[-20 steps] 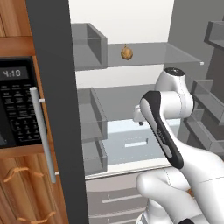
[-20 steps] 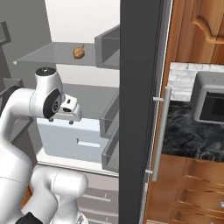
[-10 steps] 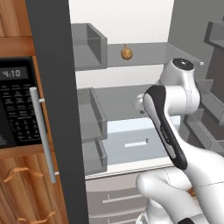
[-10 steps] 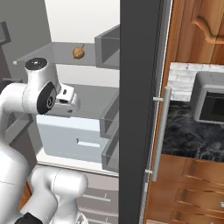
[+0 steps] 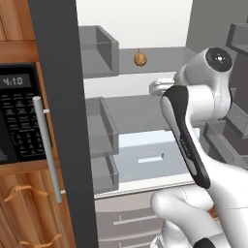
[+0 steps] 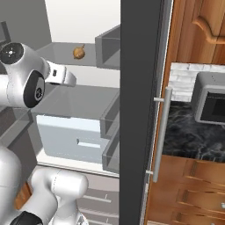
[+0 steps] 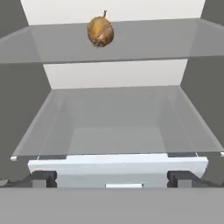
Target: Grab the onion and lemon from the fridge, place them in the blender, close the lid, and turn on the blender to create a marinade.
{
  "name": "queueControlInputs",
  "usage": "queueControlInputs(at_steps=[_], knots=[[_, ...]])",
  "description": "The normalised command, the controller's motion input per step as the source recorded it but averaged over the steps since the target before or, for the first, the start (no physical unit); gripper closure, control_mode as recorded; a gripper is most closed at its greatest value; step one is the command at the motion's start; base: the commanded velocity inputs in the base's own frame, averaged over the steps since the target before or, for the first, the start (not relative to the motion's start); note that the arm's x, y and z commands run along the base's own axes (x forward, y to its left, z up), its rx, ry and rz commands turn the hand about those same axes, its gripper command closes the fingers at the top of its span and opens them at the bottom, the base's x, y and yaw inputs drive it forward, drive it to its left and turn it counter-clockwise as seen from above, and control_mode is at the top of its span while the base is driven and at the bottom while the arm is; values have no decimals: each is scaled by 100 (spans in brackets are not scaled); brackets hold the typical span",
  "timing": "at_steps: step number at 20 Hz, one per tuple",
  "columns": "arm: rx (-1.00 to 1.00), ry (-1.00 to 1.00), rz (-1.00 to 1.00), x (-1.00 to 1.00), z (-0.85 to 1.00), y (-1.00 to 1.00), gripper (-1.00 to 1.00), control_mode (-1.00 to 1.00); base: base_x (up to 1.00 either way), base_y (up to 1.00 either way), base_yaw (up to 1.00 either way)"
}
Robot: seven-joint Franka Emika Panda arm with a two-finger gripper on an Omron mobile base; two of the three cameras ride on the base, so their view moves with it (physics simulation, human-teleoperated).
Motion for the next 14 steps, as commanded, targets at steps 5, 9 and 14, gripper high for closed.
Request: queueControlInputs(at_steps=[5, 9, 14], knots=[[0, -15, -5, 4, 88, 0, -100, -100, 0, 0, 0], [0, -2, -3, 22, 57, 0, -100, -100, 0, 0, 0], [0, 4, 0, 65, 3, 6, -100, -100, 0, 0, 0]])
